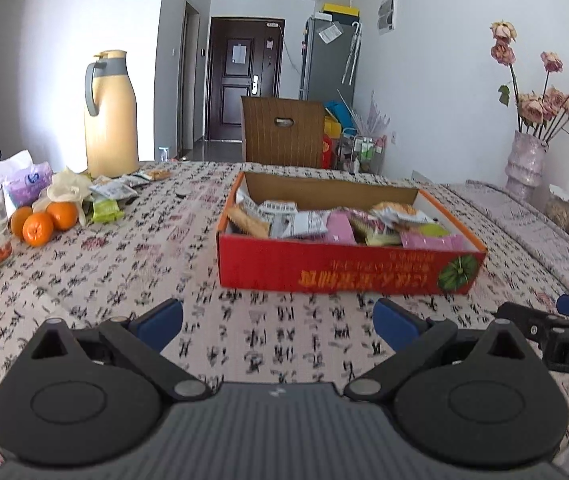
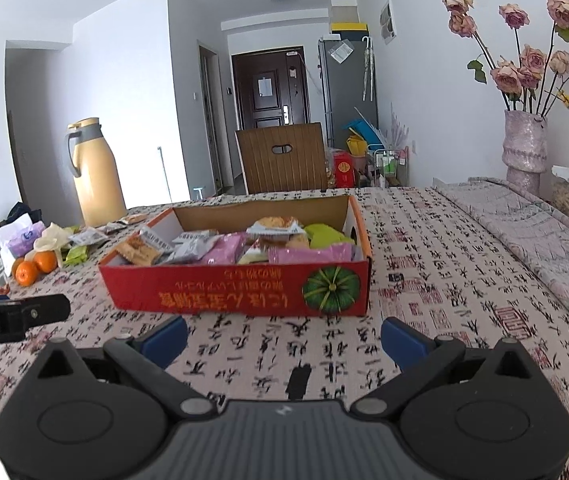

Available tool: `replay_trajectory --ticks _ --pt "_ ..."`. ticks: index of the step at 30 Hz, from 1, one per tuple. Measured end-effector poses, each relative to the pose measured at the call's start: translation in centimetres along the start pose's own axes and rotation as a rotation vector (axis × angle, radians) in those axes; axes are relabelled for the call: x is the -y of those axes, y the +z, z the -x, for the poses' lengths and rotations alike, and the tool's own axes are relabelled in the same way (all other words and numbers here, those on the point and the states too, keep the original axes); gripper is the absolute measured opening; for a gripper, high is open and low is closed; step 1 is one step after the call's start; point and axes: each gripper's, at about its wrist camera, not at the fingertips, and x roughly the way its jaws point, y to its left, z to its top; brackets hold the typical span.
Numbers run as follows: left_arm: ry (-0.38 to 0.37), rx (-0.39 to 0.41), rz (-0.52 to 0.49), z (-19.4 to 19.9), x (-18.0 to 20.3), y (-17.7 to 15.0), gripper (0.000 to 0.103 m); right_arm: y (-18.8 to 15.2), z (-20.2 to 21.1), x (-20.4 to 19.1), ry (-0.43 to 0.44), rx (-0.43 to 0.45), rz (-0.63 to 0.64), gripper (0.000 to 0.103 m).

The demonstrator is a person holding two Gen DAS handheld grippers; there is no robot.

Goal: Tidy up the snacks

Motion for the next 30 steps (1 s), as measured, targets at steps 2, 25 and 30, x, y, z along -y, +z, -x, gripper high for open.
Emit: replay_trajectory --ticks 2,25,30 --pt "-0.005 -0.01 -0.002 0.1 0.0 -0.5 0.103 -0.4 0.3 -0.2 -0.001 -0.004 0.002 0.103" --pt "-0.019 -0.03 -0.026 0.9 0.5 -2.2 0.103 -1.7 1.1 -0.3 -0.009 -0.025 0.0 0.103" --pt "-0.02 -0.029 -0.026 0.9 0.5 -2.2 0.103 -1.7 1.1 -0.3 -0.009 -0.026 0.0 0.103"
